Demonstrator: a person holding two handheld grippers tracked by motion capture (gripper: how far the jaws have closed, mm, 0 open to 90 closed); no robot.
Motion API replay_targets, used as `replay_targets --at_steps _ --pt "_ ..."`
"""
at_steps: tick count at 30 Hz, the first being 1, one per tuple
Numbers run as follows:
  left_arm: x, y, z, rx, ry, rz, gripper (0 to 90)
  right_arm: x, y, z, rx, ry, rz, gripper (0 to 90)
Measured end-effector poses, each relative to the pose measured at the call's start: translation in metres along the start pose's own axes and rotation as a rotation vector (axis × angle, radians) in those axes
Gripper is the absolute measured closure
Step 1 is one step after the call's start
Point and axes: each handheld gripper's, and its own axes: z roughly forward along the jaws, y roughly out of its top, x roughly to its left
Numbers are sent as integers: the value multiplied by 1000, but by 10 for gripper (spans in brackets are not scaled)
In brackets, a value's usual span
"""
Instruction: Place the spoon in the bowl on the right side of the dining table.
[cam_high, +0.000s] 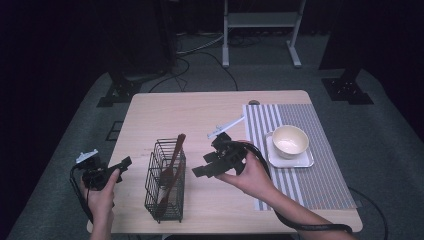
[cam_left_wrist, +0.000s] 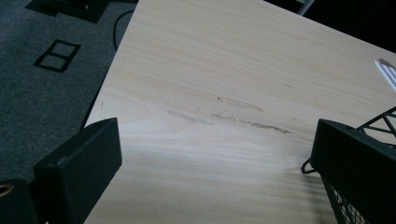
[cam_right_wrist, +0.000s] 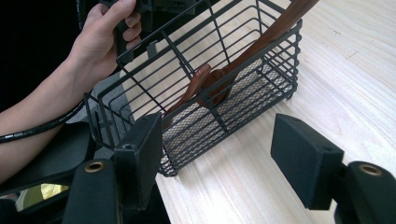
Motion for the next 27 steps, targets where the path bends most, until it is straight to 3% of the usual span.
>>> replay_targets --at_steps 27 --pt "0 1 -1 -3 -4 -1 12 7 20 24 28 38 3 332"
